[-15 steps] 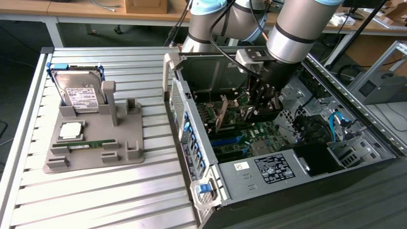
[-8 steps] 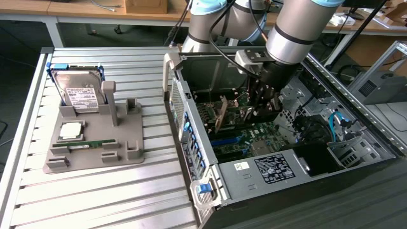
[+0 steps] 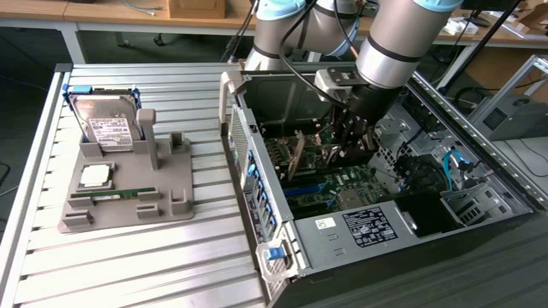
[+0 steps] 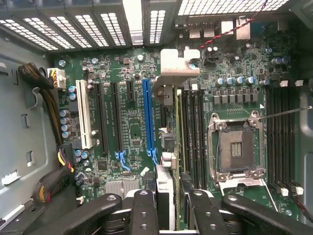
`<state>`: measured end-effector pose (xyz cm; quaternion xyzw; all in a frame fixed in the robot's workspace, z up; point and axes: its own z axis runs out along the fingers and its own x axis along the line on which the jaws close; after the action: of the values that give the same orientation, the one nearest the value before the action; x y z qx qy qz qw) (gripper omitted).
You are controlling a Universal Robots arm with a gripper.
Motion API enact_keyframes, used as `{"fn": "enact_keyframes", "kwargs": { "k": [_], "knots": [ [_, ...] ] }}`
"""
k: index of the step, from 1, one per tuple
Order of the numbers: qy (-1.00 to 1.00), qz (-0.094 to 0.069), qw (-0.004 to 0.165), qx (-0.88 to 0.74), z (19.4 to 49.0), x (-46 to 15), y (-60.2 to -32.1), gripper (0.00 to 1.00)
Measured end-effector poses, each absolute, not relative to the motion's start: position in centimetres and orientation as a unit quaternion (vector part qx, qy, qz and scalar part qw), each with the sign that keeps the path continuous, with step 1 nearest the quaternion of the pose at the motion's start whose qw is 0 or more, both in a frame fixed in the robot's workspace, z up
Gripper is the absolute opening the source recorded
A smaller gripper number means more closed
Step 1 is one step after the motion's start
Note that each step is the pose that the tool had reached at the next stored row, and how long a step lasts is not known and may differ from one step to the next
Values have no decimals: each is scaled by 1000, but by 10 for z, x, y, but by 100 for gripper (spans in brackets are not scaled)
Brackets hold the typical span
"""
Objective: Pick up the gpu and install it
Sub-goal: 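Insert the gpu into the slot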
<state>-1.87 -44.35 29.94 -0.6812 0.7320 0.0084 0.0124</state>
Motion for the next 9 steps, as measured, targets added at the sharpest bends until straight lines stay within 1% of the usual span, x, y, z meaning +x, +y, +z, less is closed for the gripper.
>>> {"fn": "enact_keyframes", "kwargs": {
  "k": [9],
  "knots": [
    [732,8,12,-681,297,-21,-444,30]
  ]
}}
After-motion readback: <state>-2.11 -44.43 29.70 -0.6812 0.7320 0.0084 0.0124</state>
